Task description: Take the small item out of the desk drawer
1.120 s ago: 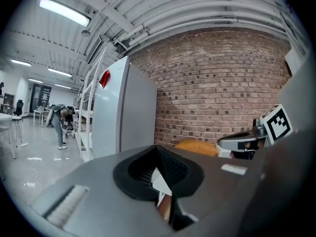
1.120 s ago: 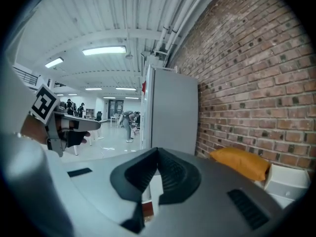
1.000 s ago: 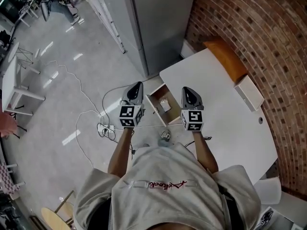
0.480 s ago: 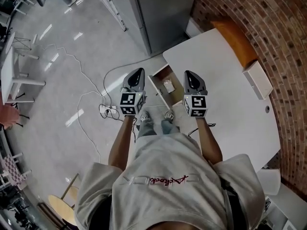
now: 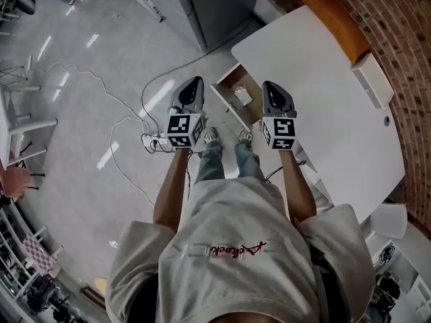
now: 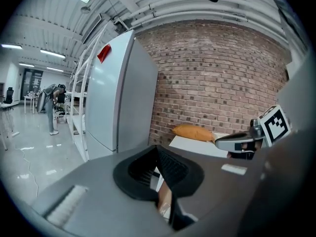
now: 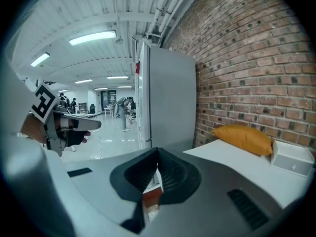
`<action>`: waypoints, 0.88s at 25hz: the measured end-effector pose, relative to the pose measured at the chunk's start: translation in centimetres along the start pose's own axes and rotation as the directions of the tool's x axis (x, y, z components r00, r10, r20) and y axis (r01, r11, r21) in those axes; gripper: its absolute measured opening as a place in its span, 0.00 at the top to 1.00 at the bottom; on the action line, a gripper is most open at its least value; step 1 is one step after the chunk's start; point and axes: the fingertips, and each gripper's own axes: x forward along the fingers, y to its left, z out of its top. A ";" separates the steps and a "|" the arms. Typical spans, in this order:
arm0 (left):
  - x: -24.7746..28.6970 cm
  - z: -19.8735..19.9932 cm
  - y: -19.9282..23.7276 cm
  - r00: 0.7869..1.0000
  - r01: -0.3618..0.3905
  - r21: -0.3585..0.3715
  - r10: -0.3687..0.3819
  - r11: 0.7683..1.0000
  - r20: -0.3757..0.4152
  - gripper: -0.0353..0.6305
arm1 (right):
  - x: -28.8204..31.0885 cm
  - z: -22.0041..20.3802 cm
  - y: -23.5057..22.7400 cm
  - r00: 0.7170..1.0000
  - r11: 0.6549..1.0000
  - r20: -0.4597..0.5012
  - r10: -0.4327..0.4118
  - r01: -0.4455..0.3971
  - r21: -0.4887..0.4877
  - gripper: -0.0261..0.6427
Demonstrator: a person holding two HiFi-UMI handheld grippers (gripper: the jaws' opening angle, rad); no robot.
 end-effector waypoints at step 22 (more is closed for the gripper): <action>3.1 -14.1 0.6 0.981 0.044 -0.124 -0.066 0.991 -0.181 0.94 | 3.3 -15.9 3.5 0.963 0.996 -0.269 0.034 -0.011 0.087 0.94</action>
